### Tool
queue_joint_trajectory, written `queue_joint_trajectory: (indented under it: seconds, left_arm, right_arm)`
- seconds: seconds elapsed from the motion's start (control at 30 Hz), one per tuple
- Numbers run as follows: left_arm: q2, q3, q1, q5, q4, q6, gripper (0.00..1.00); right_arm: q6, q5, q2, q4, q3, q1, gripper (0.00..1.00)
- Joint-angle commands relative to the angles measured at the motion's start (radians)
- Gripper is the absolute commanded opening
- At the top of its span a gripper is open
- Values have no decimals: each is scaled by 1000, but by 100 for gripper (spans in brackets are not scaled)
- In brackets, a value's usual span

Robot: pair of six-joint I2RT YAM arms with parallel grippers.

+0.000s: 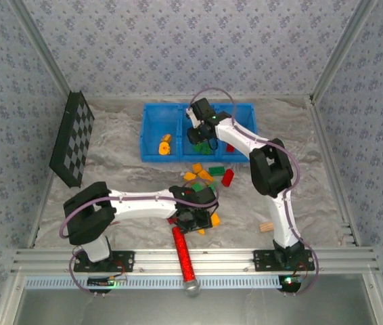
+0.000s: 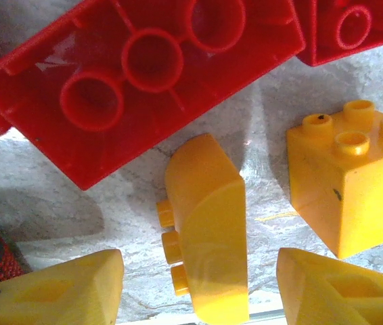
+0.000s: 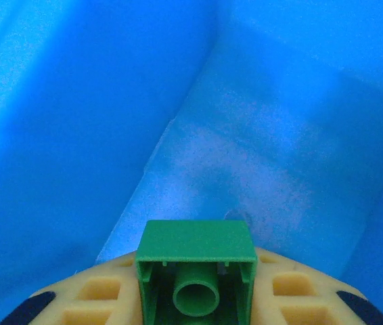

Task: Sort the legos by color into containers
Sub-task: Place the lego in the container, then pick up the lego from the middle-left of the table.

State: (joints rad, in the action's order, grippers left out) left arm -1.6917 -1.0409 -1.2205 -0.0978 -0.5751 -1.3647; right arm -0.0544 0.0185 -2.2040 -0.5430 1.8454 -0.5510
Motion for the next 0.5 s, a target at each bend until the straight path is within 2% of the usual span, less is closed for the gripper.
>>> queue_joint_trajectory:
  seconds: [0.0,0.17,0.3,0.47]
  left_arm:
    - [-24,-27,-8,-10,-20,-25,59]
    - [-55,-31,-8,-17,-18,-24,54]
    - [-66,-26,-8,-17,-21,-20,49]
    - [-63,-9,-10,-8,-20,-20,35]
  right_arm:
    - [30,-8,-12,-17,19,3,36]
    - [33,6,-23,-26,29,3,41]
    - [40,24,-25,-53,53,8,50]
    - [53,28,33,-79,55,13,59]
